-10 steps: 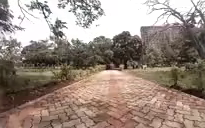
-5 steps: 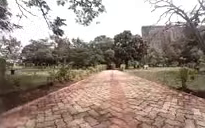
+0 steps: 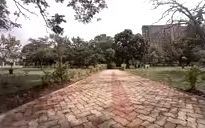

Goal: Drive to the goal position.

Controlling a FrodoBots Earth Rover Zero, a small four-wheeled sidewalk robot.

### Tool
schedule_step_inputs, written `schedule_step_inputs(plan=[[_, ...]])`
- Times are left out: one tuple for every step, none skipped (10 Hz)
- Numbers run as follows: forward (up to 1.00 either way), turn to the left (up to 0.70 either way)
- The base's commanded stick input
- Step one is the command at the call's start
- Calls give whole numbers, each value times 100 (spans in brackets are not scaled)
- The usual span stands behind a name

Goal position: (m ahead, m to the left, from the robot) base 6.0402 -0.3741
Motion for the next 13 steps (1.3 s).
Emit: schedule_step_inputs(plan=[[2, 0], [16, 0], [32, 0], [53, 0], [70, 0], [70, 0], [70, 0], [70, 0], [70, 0], [70, 0], [70, 0], [70, 0], [70, 0]])
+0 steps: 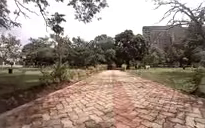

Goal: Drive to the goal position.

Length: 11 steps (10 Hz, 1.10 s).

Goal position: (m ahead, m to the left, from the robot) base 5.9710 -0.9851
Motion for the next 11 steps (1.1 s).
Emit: schedule_step_inputs(plan=[[70, 0], [70, 0], [70, 0], [70, 0], [70, 0], [70, 0], [70, 0], [70, 0], [70, 0], [70, -35], [70, -35]])
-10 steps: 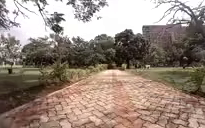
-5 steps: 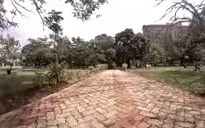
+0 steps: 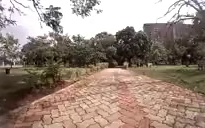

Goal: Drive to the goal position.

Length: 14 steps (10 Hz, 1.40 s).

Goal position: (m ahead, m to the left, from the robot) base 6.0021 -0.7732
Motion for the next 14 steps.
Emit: schedule_step_inputs(plan=[[70, -35], [70, -35], [70, -35], [70, -35], [70, -34], [70, -27], [70, 0], [70, 0], [70, 0], [70, 0], [70, 0], [70, 0], [70, 0], [70, 0]])
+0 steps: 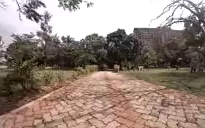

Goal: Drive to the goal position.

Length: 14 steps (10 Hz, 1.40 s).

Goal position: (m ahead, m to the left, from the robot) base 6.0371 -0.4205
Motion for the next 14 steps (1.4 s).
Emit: schedule_step_inputs(plan=[[70, 0], [70, 0], [70, 0], [70, 0], [70, 0], [70, 0], [70, 0], [70, 0], [70, 0], [70, 0], [70, 0], [70, 0], [70, 0], [70, 0]])
